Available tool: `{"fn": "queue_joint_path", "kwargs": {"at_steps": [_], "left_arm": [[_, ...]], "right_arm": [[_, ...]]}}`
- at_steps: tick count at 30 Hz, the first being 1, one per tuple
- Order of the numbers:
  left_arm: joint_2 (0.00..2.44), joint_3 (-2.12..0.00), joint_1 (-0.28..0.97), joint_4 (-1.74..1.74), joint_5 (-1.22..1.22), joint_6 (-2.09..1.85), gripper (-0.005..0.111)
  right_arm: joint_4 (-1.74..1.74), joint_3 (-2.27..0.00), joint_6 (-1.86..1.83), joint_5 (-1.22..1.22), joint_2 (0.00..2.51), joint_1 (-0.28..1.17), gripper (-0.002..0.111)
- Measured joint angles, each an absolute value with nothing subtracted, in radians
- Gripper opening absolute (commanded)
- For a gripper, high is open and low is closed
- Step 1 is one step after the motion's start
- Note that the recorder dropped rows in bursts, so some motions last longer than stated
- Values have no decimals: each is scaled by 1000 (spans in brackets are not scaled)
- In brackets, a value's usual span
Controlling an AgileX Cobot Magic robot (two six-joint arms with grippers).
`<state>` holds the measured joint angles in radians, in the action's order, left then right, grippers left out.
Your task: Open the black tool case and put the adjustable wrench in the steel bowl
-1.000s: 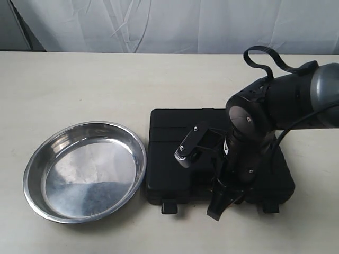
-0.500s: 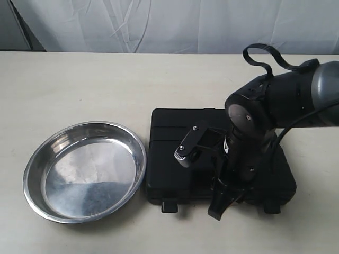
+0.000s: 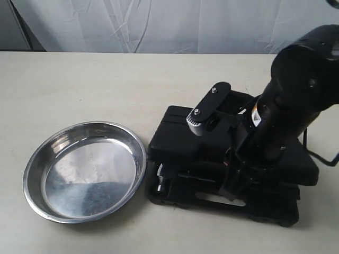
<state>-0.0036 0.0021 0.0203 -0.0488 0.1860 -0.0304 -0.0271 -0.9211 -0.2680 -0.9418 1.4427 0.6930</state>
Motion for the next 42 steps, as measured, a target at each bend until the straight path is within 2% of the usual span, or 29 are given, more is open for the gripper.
{"fn": "queue_joint_path", "kwargs": {"at_steps": [9,19,22,25,26,27,28,30,31,32,37,42], "left_arm": [[-4,2,20,-49,186,-30,0],[-4,2,20,-49,186,-30,0],[-4,2,20,-49,186,-30,0],[-4,2,20,-49,186,-30,0],[-4,2,20,-49,186,-30,0],[-4,2,20,-49,186,-30,0],[-4,2,20,-49,186,-30,0],[-4,2,20,-49,186,-30,0],[-4,2,20,-49,186,-30,0],[-4,2,20,-49,186,-30,0],[-4,2,20,-49,186,-30,0],[-4,2,20,-49,186,-30,0]], "right_arm": [[-428,-995,55,-893,1326,701,0],[-882,-1027,296,-868,1336,693,0],[-916,-1027,311,-870,1371,692,0],[-638,-1027,289,-897,1394,692,0],[-438,-1027,170,-922,1400,691,1],[-329,-1027,93,-938,1407,691,6],[-180,-1027,-28,-963,1424,691,11],[-98,-1027,-95,-975,1460,691,31],[-88,-1027,-104,-977,1476,691,46],[-66,-1027,-116,-979,1509,691,49],[0,-1021,-140,-983,1606,691,47],[10,-951,-153,-878,1679,691,47]]}}
